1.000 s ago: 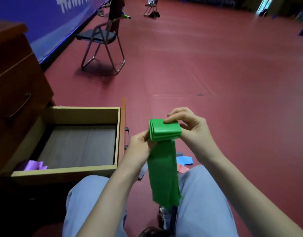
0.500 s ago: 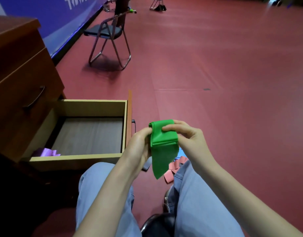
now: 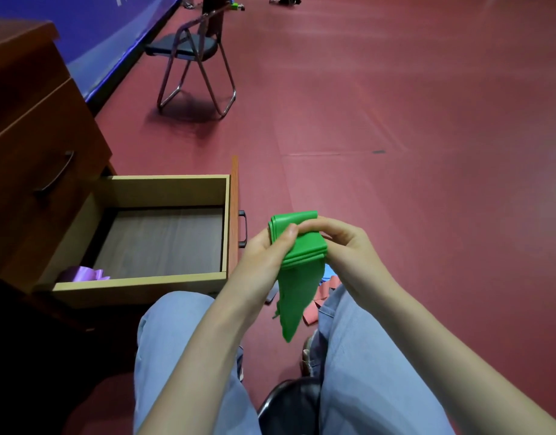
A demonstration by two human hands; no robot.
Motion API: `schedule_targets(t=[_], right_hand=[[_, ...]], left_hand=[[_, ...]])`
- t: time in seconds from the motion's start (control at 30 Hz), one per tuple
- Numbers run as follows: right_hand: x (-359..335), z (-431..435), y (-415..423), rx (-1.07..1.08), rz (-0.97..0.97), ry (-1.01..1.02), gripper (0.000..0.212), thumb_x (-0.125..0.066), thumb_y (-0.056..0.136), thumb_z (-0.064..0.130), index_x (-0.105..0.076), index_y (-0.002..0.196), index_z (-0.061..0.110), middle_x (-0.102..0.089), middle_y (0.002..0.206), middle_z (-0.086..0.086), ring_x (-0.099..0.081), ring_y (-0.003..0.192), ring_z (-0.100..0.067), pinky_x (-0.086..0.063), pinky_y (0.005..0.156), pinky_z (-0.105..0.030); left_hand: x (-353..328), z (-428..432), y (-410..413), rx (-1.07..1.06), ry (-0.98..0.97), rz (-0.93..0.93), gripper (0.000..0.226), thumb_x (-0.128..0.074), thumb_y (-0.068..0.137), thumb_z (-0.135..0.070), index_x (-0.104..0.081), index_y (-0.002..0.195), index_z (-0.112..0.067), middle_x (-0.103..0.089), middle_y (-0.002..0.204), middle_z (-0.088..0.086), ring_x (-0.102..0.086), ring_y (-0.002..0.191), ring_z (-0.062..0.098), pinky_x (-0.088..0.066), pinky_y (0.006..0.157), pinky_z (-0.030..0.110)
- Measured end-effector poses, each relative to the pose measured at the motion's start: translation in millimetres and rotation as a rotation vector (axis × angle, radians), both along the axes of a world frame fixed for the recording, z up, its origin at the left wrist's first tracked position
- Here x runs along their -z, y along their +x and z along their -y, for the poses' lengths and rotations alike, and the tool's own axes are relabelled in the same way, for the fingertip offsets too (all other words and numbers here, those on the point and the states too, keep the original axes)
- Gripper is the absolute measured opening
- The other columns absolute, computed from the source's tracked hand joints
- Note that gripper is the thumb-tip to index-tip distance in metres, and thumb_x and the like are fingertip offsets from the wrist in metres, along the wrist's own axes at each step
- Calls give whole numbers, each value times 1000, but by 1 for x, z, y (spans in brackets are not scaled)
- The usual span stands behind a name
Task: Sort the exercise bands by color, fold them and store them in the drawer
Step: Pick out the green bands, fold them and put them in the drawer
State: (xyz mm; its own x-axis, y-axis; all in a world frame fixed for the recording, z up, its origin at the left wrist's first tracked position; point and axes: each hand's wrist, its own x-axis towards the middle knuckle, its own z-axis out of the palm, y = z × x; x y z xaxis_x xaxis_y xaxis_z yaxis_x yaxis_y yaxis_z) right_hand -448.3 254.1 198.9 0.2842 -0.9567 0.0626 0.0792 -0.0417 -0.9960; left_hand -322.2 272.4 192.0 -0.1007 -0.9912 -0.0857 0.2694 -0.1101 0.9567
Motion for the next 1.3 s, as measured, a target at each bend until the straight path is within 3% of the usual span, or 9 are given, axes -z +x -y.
schedule_targets(t=[0.27,0.37,0.43,0.57,0.67,0.77,0.9,1.1,1.3], right_hand=[[6,-7,0,-85,260,139,39,-43,78,6,-57,107,28,-69,104,8,-65,90,-5,-52,76,-16],[15,-12,6,-45,80,115,44,-46,82,35,-42,126,37,-55,131,4,-55,115,-7,-44,99,-24],[14,-16,11,-49,-46,102,54,-44,90,37,-25,141,32,-43,141,9,-47,121,3,-38,102,-17],[13,-19,17,-84,-68,71,55,-33,97,17,-6,144,27,-36,116,35,-39,89,38,-32,76,8],[9,-16,15,-49,-123,12,48,-49,90,16,-35,135,22,-54,114,18,-53,98,13,-41,86,-6],[2,-13,10,-18,-199,5,14,-56,88,11,-62,92,23,-66,87,1,-61,77,-5,-51,72,-20],[-5,-11,2,15,-216,23,17,-60,84,9,-62,82,25,-61,71,-15,-59,50,-3,-49,44,-17],[-5,-8,3,68,-117,3,17,-59,83,4,-63,82,20,-62,71,-11,-60,54,-6,-51,46,-21],[-10,-5,4,165,31,7,14,-57,85,5,-60,79,17,-65,64,7,-61,55,-1,-52,50,-18]], left_hand=[[0,6,0,-107,-19,63,20,-44,94,-25,-63,92,-22,-71,90,-2,-67,87,13,-51,84,30],[-1,5,-3,-121,-54,81,17,-46,93,-22,-62,88,-23,-69,79,-9,-66,71,-1,-51,66,16],[-2,3,-6,-134,-69,76,14,-47,92,-19,-60,89,-24,-66,80,-8,-63,64,-5,-49,58,11],[-2,1,-7,-165,-96,61,15,-46,93,-14,-59,89,-21,-65,80,-6,-63,64,-5,-50,60,11],[-2,3,-3,-161,-105,96,15,-47,93,-16,-60,88,-20,-67,79,-2,-65,67,3,-53,64,17],[-2,3,2,-176,-121,126,16,-49,91,-15,-62,83,-20,-68,68,-7,-64,64,4,-53,61,19],[-7,1,2,-180,-206,200,18,-53,89,-10,-62,78,-21,-65,63,-10,-60,61,0,-50,59,14],[-9,-1,4,-135,-242,232,6,-59,85,-22,-61,84,-28,-65,77,-10,-60,72,-1,-49,66,13],[6,-14,6,28,0,211,20,-46,91,-27,-64,87,-20,-71,75,-8,-65,71,3,-52,70,22]])
